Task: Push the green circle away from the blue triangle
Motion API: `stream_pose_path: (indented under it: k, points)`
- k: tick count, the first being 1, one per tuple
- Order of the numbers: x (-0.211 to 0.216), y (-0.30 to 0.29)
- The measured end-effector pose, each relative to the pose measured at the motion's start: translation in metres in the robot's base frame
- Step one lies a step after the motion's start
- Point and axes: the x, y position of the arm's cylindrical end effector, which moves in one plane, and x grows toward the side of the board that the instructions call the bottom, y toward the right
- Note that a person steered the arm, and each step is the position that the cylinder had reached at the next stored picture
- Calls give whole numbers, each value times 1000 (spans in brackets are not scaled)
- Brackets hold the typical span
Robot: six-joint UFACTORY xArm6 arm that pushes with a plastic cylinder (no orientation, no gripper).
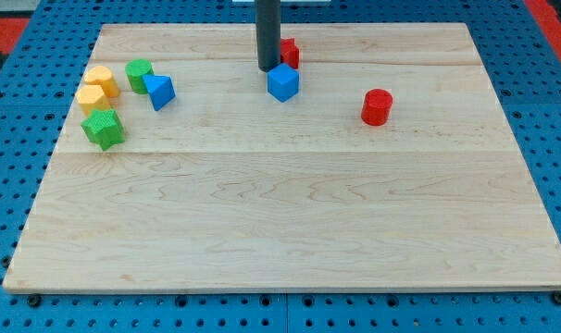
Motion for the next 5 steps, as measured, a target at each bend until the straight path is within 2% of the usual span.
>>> stream_pose_path:
  k: [1,2,3,4,5]
  points:
    - [-4,-36]
    - [-28,-3]
    - [-28,75]
    - [-28,123]
    - [-28,83]
